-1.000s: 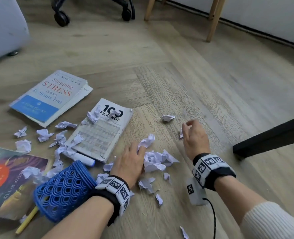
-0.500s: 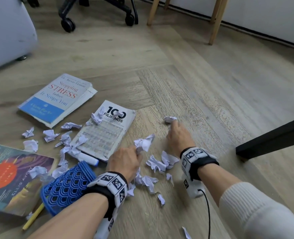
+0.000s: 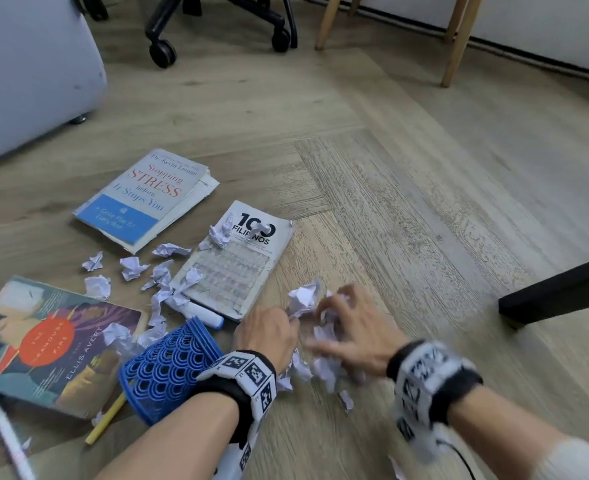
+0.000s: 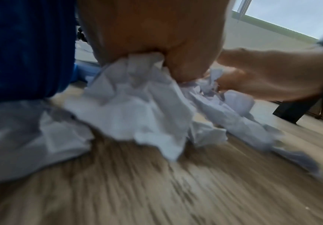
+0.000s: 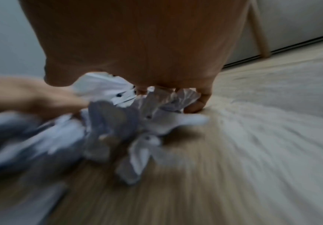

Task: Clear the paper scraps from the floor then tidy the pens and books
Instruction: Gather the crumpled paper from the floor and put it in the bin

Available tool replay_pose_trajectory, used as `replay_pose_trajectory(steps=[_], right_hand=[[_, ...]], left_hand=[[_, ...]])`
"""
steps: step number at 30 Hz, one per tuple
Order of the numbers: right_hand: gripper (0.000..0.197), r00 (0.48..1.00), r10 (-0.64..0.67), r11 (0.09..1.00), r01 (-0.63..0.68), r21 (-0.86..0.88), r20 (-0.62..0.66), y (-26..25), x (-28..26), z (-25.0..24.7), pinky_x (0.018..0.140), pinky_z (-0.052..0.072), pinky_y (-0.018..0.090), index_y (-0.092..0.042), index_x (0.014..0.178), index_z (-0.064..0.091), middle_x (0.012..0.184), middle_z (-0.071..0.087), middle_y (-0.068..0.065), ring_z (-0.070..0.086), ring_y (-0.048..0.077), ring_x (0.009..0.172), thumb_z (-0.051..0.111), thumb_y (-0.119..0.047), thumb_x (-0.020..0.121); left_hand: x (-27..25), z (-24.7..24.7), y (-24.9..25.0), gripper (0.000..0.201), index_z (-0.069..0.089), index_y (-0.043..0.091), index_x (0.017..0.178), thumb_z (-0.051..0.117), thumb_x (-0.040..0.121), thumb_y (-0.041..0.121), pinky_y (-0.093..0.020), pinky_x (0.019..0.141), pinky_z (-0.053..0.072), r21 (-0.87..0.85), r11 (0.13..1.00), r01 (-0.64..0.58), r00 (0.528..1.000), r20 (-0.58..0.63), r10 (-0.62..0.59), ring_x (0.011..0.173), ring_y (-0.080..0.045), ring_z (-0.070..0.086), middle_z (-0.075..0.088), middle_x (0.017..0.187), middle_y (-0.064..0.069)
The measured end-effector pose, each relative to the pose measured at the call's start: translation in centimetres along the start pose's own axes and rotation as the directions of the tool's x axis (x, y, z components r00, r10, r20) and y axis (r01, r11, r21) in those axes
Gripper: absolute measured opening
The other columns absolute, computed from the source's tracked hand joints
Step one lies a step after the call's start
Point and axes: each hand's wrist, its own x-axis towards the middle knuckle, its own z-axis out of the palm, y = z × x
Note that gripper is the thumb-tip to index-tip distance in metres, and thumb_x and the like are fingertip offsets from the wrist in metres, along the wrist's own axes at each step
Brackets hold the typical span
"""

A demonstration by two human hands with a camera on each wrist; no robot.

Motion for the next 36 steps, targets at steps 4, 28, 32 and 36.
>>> replay_pose_trajectory(steps=[4,28,32,36], right_hand=[[0.064,0.995,-0.095,0.963,0.085,-0.256,-0.029,-2.3,-5.2,4.1,0.075,0.047,0.03,-0.025,0.112,0.046,0.115,0.043,0.002,0.044,0.017,0.091,0.038,-0.079,0.08],[0.016,0.826,-0.545,0.665,0.529,0.527,-0.143,-37.6,-4.3,-4.8,0.054,0.036,0.029,-0.023,0.08,0.045,0.06,0.047,-0.009,0.039,0.008,0.053,0.047,-0.024,0.096],[0.016,0.687,-0.718,0.493,0.618,0.613,-0.115,-51.3,-7.4,-1.1,0.055,0.04,0.029,-0.014,0.081,0.048,0.062,0.051,-0.003,0.042,0.013,0.055,0.05,-0.026,0.092],[0.024,0.539,-0.84,0.365,0.643,0.673,-0.06,-62.0,-12.1,2.1,0.057,0.042,0.034,-0.01,0.081,0.048,0.066,0.057,0.007,0.045,0.017,0.057,0.05,-0.032,0.088]], left_hand=[[-0.5,-0.8,0.4,0.043,0.068,0.007,0.091,0.04,0.096,0.039,-0.03,0.065,0.038,0.003,1.0,-0.026,0.999,0.045,0.025,0.072,-0.026,0.05,0.057,0.077,-0.008],[-30.0,-29.5,-18.3,0.042,0.026,0.011,0.054,0.042,0.086,0.035,-0.033,0.047,0.024,-0.065,0.986,0.152,0.838,-0.521,-0.163,0.054,-0.03,0.03,0.038,0.054,-0.015],[-42.1,-30.8,-25.9,0.041,0.033,0.005,0.058,0.039,0.085,0.035,-0.035,0.049,0.03,-0.065,0.887,0.457,0.689,-0.605,-0.399,0.049,-0.023,0.034,0.035,0.049,-0.009],[-52.6,-31.5,-30.9,0.046,0.03,0.008,0.052,0.045,0.09,0.029,-0.033,0.048,0.022,-0.248,0.683,0.687,0.389,-0.669,-0.634,0.044,-0.02,0.031,0.033,0.045,-0.006]])
